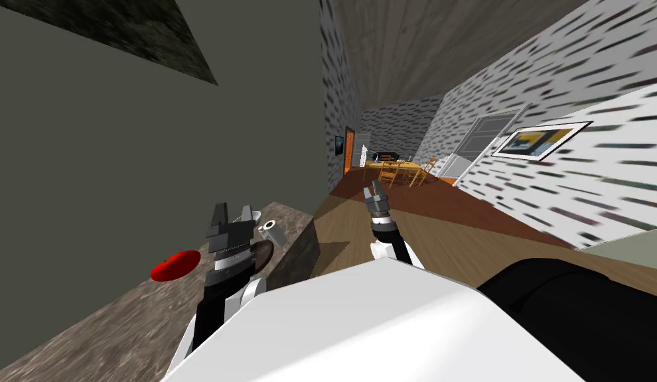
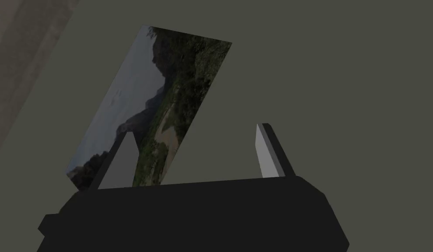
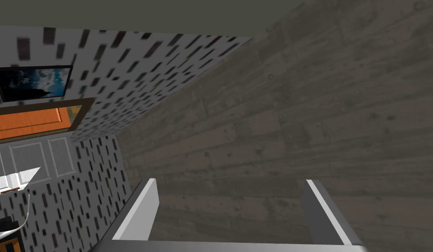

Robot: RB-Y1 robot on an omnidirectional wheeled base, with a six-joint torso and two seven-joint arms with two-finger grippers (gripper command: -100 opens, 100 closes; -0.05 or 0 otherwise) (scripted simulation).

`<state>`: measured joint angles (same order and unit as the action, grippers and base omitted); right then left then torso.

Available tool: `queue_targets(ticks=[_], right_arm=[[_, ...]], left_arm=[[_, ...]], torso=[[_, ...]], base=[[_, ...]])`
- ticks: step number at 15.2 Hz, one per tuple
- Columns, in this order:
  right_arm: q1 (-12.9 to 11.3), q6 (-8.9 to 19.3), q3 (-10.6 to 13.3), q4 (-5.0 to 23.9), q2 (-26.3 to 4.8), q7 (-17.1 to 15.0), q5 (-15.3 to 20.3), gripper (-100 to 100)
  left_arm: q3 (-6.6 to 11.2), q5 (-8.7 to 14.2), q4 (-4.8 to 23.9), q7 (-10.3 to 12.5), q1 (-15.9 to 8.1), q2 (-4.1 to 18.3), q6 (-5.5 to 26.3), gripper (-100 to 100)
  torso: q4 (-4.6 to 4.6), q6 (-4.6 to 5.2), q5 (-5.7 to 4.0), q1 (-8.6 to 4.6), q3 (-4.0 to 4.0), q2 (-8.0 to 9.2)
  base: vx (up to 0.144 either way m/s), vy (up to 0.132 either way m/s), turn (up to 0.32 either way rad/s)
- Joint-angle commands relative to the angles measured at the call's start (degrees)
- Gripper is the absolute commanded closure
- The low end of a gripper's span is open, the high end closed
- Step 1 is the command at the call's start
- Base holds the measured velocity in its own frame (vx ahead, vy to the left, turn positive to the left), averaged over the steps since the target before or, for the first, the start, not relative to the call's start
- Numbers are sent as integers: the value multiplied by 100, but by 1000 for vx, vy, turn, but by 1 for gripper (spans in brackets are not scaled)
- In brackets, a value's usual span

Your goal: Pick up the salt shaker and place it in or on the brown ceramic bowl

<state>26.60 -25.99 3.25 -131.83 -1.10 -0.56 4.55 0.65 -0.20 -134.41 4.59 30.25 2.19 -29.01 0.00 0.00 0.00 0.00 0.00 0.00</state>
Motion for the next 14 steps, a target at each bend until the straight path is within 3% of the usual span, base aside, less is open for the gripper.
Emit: queue_targets(ticks=[1, 4, 7, 8, 10, 11, 12, 13, 14], right_arm=[[0, 0, 0, 0, 0, 0, 0, 0], [-3, 0, 1, 0, 1, 0, 0, 0], [-4, 1, 0, 1, 0, 0, 0, 0], [-4, 1, 0, 1, 0, 0, 0, 0], [-3, 1, 0, 1, 0, 0, 0, 0], [-3, 1, 0, 1, 0, 0, 0, 0], [-3, 1, 0, 1, 0, 0, 0, 0], [-3, 1, 0, 1, 0, 0, 0, 0], [-2, 1, 0, 1, 0, 0, 0, 0]], left_arm=[[39, 87, 19, 74, -12, 224, 43, -100], [113, 317, 87, 268, -51, 565, 171, -100], [192, 691, 226, 581, -135, 960, 403, -100], [192, 691, 226, 581, -135, 971, 403, -100], [238, 997, 367, 853, -228, 1275, 619, -100], [238, 1018, 367, 853, -228, 1275, 619, -100], [256, 1204, 454, 1006, -285, 1437, 746, -100], [256, 1204, 454, 1006, -285, 1437, 746, -100], [269, 1403, 552, 1170, -351, 1606, 886, -100]], torso=[[0, 0, 0, 0, 0, 0], [13, 2, -3, -12, 36, 66], [23, 2, 4, 23, 62, 109], [26, 2, 7, 34, 68, 120], [23, 1, 7, 31, 58, 100], [21, 2, 7, 29, 53, 92], [19, 1, 6, 26, 48, 81], [17, 2, 5, 25, 42, 73], [15, 1, 6, 26, 38, 65]], base=[[-66, -13, -39], [-202, -31, -88], [-276, 65, -102], [-248, 68, -88], [-182, 47, -92], [-156, 35, -93], [-138, 35, -88], [-127, 44, -61], [-119, 50, -70]])
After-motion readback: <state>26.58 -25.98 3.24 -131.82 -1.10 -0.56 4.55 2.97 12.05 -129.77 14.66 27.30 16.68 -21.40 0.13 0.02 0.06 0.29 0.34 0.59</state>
